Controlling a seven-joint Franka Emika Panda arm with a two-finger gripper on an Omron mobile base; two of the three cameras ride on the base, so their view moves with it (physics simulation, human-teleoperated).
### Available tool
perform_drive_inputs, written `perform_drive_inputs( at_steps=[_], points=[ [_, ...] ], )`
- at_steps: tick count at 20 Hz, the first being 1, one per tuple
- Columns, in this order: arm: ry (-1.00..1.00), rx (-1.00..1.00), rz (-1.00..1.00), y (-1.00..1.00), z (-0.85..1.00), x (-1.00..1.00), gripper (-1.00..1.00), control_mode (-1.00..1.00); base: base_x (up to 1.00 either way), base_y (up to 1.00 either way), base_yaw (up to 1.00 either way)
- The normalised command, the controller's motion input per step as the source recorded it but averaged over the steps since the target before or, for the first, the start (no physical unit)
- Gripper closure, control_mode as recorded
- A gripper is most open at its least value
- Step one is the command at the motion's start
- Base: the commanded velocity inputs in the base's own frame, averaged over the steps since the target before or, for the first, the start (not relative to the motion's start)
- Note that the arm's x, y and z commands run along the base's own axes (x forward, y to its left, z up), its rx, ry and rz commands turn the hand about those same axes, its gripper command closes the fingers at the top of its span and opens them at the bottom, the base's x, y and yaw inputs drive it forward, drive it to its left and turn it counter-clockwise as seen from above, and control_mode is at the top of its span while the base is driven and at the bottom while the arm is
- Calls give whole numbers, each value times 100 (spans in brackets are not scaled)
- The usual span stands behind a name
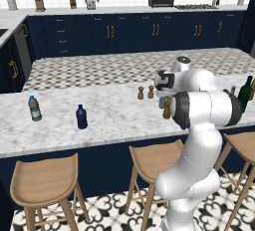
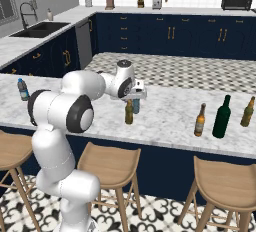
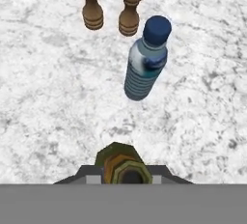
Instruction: Move the plastic bottles in the middle to the plastics group, and the glass bottles in the middle to the glass group.
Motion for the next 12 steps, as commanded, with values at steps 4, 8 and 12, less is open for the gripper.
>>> perform_drive_inputs(
  at_steps=[4, 8, 12],
  points=[
    [0, -1, 0, -42, 44, -36, 100, -100, 0, 0, 0],
    [1, -9, 0, -70, 30, -34, 100, -100, 0, 0, 0],
    [7, -7, -4, -75, 16, -12, 100, -100, 0, 0, 0]
  ],
)
